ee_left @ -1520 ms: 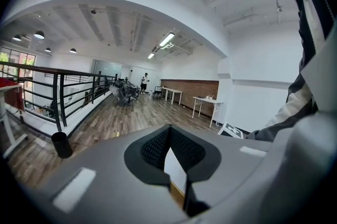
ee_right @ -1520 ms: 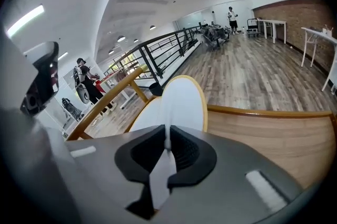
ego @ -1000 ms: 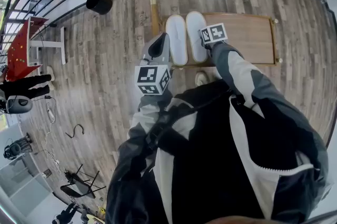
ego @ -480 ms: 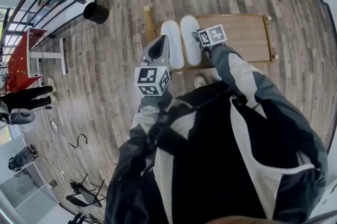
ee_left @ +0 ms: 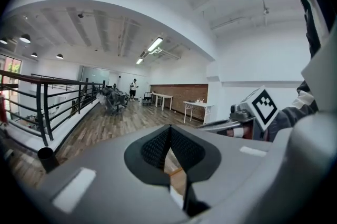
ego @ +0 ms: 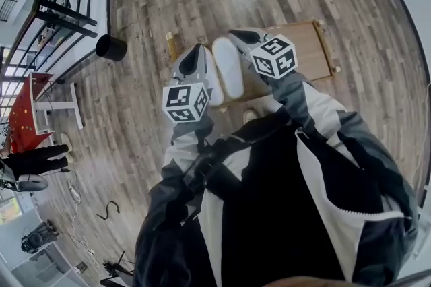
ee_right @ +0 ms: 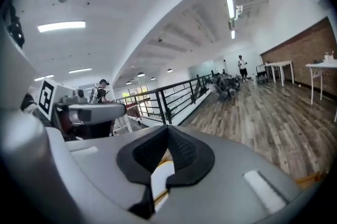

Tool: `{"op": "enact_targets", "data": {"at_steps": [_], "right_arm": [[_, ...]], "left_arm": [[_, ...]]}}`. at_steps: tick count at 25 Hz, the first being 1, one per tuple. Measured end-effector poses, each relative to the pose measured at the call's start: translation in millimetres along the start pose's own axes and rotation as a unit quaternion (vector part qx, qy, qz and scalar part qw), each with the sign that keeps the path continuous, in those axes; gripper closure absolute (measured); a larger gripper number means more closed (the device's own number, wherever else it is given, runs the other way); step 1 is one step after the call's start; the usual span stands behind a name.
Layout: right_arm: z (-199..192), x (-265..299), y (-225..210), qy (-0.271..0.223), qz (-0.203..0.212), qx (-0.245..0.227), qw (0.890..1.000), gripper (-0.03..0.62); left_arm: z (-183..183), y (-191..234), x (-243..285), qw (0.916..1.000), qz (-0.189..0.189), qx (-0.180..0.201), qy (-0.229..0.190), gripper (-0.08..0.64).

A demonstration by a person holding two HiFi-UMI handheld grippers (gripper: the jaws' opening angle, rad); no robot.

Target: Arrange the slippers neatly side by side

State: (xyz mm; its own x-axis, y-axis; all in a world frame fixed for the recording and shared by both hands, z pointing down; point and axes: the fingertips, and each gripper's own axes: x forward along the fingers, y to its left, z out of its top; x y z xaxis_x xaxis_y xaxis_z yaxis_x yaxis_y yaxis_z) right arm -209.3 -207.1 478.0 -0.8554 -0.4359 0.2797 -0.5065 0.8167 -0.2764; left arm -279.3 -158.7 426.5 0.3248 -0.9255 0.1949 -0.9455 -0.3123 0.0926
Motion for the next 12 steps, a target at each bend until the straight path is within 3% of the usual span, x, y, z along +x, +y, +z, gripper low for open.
{"op": "enact_targets", "data": {"at_steps": [6,12], "right_arm": [[76.0,-62.5,36.5,-0.088,-0.006,-0.093,0.992,0.591],[103.5,-91.7,45.0,-0.105,-0.022,-0.125,0.986,0.591]], "left_arm": [[48.9,-12.9,9.5,0.9989,-0.020,0.018,-0.039,0.548],[71.4,-29.9,17.3,0.9967,-0.037,0.051,-0.050,0.548]]}}
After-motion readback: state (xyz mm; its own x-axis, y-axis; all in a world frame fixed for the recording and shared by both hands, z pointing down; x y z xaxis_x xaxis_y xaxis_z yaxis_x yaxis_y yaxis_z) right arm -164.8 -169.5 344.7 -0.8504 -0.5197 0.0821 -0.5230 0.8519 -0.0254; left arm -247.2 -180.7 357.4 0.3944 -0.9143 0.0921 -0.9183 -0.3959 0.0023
